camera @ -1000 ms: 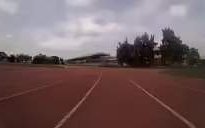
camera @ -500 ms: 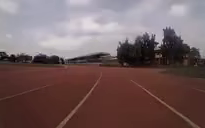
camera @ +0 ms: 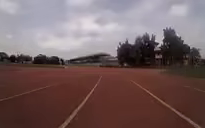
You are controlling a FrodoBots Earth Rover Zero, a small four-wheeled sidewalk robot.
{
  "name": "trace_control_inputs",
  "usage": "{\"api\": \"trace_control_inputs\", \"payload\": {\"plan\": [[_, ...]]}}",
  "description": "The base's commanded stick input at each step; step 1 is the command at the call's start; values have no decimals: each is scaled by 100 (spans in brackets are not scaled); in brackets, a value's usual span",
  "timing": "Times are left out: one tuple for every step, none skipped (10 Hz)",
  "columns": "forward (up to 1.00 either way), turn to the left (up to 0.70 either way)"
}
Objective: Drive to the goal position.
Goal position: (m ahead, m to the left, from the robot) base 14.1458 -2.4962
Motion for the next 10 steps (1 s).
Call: {"api": "trace_control_inputs", "payload": {"plan": [[45, 0], [45, 0], [45, 0], [45, 0], [45, 0], [45, 0], [45, 0], [45, 0], [45, 0], [45, 0]]}}
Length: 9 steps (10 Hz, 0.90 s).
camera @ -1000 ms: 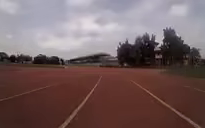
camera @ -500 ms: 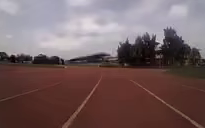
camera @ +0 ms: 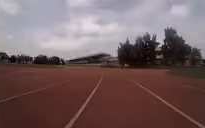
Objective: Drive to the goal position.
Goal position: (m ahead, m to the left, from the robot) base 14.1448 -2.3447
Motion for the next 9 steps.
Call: {"api": "trace_control_inputs", "payload": {"plan": [[45, 0], [45, 0], [45, 0], [45, 0], [45, 0], [45, 0], [45, 0], [45, 0], [45, 0]]}}
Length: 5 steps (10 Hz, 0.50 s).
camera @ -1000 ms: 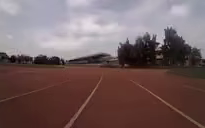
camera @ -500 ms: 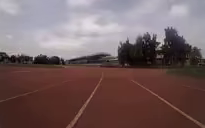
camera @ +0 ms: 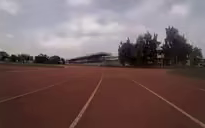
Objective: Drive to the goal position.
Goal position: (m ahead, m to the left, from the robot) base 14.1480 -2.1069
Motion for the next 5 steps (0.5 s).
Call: {"api": "trace_control_inputs", "payload": {"plan": [[45, 0], [45, 0], [45, 0], [45, 0], [45, 0]]}}
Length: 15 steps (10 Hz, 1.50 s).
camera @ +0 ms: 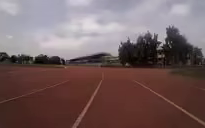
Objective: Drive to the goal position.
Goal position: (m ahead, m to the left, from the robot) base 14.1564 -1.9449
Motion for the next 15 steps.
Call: {"api": "trace_control_inputs", "payload": {"plan": [[45, 0], [45, 0], [45, 0], [45, 0], [45, 0], [45, 0], [45, 0], [45, 0], [45, 0], [45, 0], [45, 0], [45, 0], [45, 0], [45, 0], [45, 0]]}}
